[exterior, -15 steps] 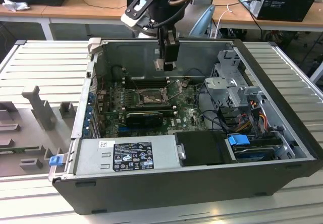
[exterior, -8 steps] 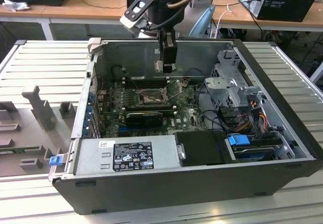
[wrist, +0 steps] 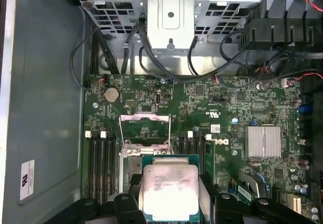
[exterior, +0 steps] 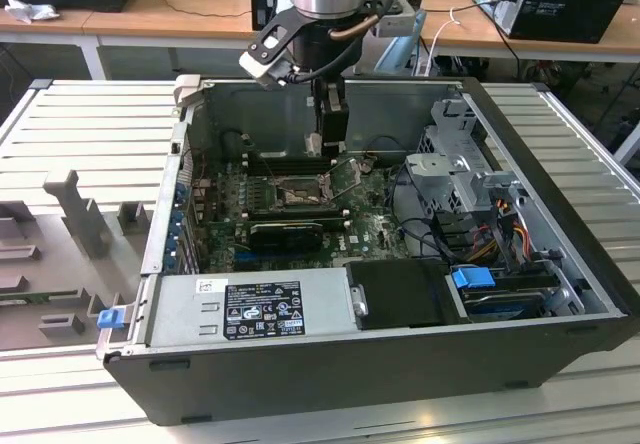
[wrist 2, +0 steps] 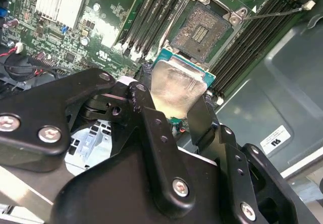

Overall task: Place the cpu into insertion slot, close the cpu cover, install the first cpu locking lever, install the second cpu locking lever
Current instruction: 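Place the cpu into insertion slot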

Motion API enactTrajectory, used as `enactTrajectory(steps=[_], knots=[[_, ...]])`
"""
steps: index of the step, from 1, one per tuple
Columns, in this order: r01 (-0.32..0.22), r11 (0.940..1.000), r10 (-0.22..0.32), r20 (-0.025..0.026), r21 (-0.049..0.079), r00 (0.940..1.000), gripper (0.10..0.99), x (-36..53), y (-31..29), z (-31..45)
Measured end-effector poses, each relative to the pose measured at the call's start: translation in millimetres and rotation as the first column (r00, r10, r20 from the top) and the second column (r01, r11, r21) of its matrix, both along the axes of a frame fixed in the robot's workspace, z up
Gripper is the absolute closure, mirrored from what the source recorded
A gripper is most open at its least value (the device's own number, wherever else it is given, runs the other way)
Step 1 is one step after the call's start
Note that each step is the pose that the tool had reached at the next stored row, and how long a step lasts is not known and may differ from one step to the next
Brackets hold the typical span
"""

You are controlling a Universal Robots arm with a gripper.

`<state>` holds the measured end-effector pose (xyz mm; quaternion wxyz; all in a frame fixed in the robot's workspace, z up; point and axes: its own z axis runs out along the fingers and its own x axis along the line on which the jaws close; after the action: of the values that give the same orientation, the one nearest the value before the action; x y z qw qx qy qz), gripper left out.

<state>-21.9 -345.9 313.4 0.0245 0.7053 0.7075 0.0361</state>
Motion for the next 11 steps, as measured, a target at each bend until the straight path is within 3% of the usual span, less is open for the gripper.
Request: enactTrajectory(steps=[11], knots=[[0.0, 1.0, 0.0, -0.0005, 0.0, 1.0, 0.561, -0.7, 0.2, -25.6]])
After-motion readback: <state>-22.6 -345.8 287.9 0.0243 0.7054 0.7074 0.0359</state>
